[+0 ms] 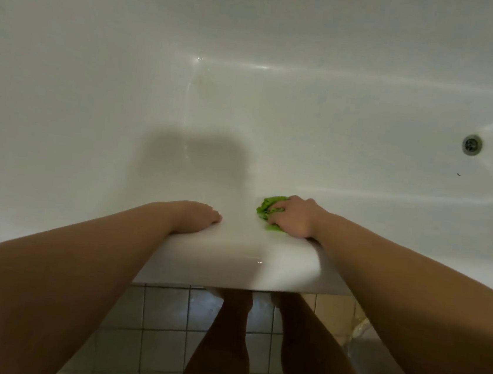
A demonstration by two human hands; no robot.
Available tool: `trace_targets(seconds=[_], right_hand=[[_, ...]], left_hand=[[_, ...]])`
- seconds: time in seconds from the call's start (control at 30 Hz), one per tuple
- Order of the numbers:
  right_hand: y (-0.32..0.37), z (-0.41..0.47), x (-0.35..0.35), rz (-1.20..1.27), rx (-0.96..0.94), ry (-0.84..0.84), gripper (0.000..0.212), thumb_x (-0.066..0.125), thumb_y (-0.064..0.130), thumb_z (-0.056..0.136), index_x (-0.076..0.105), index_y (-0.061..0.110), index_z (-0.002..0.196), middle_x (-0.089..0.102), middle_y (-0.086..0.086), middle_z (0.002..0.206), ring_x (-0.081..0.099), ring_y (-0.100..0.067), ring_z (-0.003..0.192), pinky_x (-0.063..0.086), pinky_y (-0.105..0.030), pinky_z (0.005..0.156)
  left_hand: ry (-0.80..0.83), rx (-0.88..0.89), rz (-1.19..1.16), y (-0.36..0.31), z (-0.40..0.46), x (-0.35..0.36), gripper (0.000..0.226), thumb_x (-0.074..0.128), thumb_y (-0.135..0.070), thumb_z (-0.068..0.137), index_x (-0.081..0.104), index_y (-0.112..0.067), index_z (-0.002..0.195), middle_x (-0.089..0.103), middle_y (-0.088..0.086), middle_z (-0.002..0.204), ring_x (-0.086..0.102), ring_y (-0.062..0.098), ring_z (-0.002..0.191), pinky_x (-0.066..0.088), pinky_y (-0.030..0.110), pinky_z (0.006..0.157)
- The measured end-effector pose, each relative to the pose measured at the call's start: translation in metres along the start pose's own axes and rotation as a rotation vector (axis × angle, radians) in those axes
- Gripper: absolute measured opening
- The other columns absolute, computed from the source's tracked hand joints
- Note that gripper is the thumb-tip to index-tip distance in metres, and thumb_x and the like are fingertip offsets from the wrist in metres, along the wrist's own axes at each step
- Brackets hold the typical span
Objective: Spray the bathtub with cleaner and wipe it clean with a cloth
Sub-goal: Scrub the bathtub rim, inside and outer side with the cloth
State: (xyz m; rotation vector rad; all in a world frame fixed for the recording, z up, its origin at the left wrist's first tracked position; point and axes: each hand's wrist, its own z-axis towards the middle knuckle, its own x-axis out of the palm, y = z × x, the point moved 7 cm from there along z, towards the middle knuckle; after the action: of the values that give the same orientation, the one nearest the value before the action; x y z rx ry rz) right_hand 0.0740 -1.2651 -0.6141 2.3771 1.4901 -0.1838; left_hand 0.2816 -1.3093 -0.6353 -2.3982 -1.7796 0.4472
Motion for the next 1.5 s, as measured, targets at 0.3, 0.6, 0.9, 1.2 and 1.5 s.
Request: trace_targets(seconds=[0.3, 0.6, 0.9, 1.2, 1.5], right_hand=[[-0.003, 0.019, 0.012, 0.153, -0.190, 0.000, 0.044, 0.051, 0.057, 0.093, 0.060, 0.045, 0.135, 0.045, 0.007, 0.148, 0.045, -0.027, 0.132, 0.036, -0.042, 0.114], [0.039, 0.088, 0.018, -0.172, -0.172, 0.094, 0.051, 0.031, 0.049, 0.109, 0.041, 0.024, 0.153, 0.037, -0.005, 0.156, 0.030, -0.030, 0.140, 0.026, -0.041, 0.114], [-0.034, 0.109, 0.021, -0.103, -0.095, 0.003, 0.043, 0.041, 0.048, 0.106, 0.049, 0.033, 0.145, 0.034, -0.001, 0.160, 0.029, -0.035, 0.144, 0.032, -0.044, 0.114], [0.016, 0.160, 0.040, -0.198, -0.146, 0.021, 0.072, 0.021, 0.071, 0.097, 0.040, 0.031, 0.154, 0.027, -0.002, 0.165, 0.019, -0.035, 0.149, 0.019, -0.046, 0.119], [-0.037, 0.180, 0.021, -0.057, 0.072, -0.185, 0.058, 0.045, 0.052, 0.102, 0.033, 0.031, 0.155, 0.019, -0.010, 0.163, 0.023, -0.044, 0.139, 0.032, -0.052, 0.116]], left_hand=[[0.000, -0.033, -0.119, 0.027, 0.044, 0.001, 0.056, 0.035, -0.041, 0.111, 0.028, -0.020, 0.162, 0.022, 0.000, 0.170, 0.018, 0.017, 0.157, 0.010, 0.028, 0.123], [0.022, -0.149, -0.111, 0.044, 0.076, 0.004, 0.063, 0.030, -0.060, 0.105, 0.018, -0.039, 0.163, 0.008, 0.001, 0.173, 0.008, 0.025, 0.159, 0.006, 0.053, 0.126], [0.053, -0.224, -0.050, 0.062, 0.096, 0.011, 0.081, 0.021, -0.073, 0.099, 0.001, -0.029, 0.165, -0.011, 0.002, 0.172, -0.010, 0.027, 0.159, -0.005, 0.061, 0.123], [0.057, -0.144, -0.011, 0.069, 0.127, 0.012, 0.083, 0.020, -0.073, 0.100, -0.001, -0.026, 0.165, -0.012, 0.004, 0.172, -0.011, 0.026, 0.158, -0.006, 0.059, 0.123], [0.072, -0.077, 0.031, 0.091, 0.120, 0.009, 0.081, 0.017, -0.074, 0.100, -0.004, -0.030, 0.164, -0.013, -0.002, 0.172, -0.011, 0.021, 0.158, -0.007, 0.054, 0.125]])
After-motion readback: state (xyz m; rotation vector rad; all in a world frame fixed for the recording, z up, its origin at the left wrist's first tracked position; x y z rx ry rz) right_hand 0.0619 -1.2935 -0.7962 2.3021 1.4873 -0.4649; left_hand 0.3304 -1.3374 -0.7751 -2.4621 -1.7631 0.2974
